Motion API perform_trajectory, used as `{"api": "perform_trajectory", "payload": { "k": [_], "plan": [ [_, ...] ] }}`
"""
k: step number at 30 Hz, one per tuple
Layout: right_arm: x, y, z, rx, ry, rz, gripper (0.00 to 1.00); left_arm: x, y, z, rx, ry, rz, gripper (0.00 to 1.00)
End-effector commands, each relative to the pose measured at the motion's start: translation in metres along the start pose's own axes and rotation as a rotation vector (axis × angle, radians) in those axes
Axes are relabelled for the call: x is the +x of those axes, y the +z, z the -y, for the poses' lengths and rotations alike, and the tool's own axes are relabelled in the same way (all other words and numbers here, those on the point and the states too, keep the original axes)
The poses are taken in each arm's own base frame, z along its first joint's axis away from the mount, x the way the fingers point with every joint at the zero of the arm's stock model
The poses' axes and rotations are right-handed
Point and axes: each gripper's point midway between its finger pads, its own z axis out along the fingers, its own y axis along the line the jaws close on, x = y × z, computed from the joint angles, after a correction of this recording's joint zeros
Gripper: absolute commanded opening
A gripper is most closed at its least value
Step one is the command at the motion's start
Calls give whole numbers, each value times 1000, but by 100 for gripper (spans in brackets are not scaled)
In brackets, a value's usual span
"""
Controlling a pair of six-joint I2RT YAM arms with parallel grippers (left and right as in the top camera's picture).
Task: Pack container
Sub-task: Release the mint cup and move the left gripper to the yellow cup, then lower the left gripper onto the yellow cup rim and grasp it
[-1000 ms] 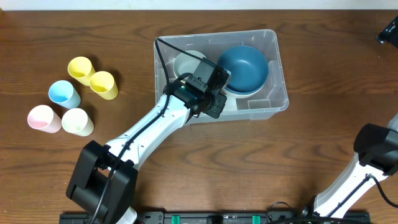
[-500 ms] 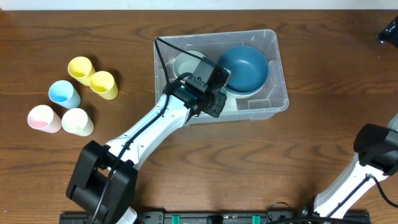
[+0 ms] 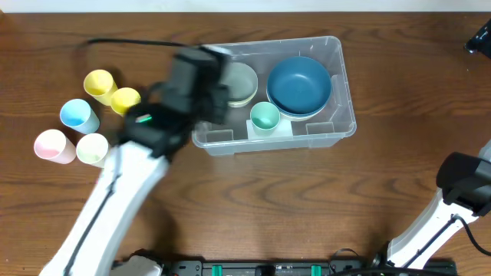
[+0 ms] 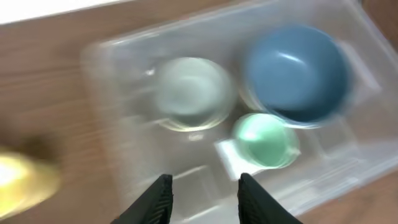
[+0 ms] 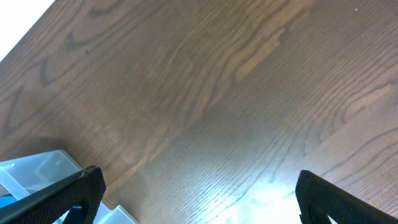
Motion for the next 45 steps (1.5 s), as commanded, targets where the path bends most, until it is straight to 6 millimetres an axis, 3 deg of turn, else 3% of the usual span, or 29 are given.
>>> {"api": "perform_trajectory", "payload": {
  "k": [1, 4, 7, 12, 19, 23, 35, 39, 45],
  "plan": [
    [-1, -2, 3, 4, 20, 5, 99, 8, -20, -75, -266, -84, -11, 36],
    [-1, -2, 2, 4, 20, 5, 99, 24, -22, -118, -356, -192, -67, 36],
    [-1, -2, 3, 4, 20, 5, 99, 36, -9, -142, -357, -272, -121, 36],
    [-1, -2, 2, 4, 20, 5, 99, 50, 30, -160, -322, -296, -209, 36],
    [-1, -2, 3, 4, 20, 5, 99, 84, 89, -170, -310, -248, -376, 35],
    [-1, -2, 3, 4, 20, 5, 99, 100, 112, -179, -325, -250, -431, 35],
    [-1, -2, 2, 4, 20, 5, 99, 112, 114, -227, -405, -334, -422, 34],
    [-1, -2, 2, 4, 20, 5, 99, 116, 118, -230, -406, -341, -429, 27],
    [-1, -2, 3, 4, 20, 5, 99, 119, 125, -228, -389, -343, -440, 26]
  ]
}}
